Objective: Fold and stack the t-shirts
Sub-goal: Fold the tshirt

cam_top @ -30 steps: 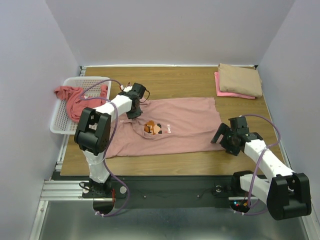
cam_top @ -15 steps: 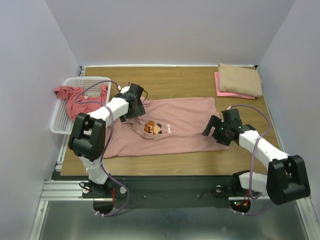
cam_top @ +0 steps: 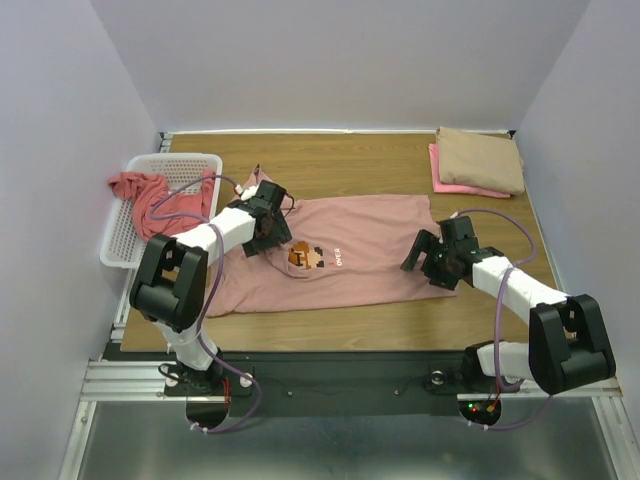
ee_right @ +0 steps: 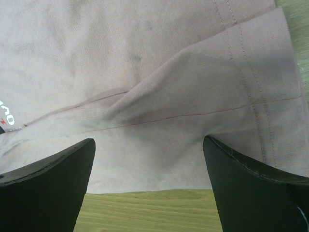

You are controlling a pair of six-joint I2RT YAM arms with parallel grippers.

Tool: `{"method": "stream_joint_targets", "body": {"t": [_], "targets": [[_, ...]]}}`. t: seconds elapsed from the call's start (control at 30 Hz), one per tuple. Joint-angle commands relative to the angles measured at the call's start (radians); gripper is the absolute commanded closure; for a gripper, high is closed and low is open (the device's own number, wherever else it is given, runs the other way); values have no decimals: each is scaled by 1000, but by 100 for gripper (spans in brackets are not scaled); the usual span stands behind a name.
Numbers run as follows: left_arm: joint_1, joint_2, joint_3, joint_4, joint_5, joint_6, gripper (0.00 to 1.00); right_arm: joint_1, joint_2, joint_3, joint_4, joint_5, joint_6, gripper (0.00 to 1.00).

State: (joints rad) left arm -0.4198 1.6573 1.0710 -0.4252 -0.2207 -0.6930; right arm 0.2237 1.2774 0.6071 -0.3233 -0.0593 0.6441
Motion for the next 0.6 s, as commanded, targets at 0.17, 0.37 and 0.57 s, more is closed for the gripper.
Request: {"method": "stream_joint_targets", "body": {"t": [0.17,0.37,0.57], "targets": [[-4,59,87,25,-14,-40,48,2,25,-49,13,53,0,0],[1,56,112,-9,-54,-46,57,2,34,-52,13,53,-1,0],[27,87,139,-23,-62,-39,100,2,45,-55,13,53,-4,0]]}}
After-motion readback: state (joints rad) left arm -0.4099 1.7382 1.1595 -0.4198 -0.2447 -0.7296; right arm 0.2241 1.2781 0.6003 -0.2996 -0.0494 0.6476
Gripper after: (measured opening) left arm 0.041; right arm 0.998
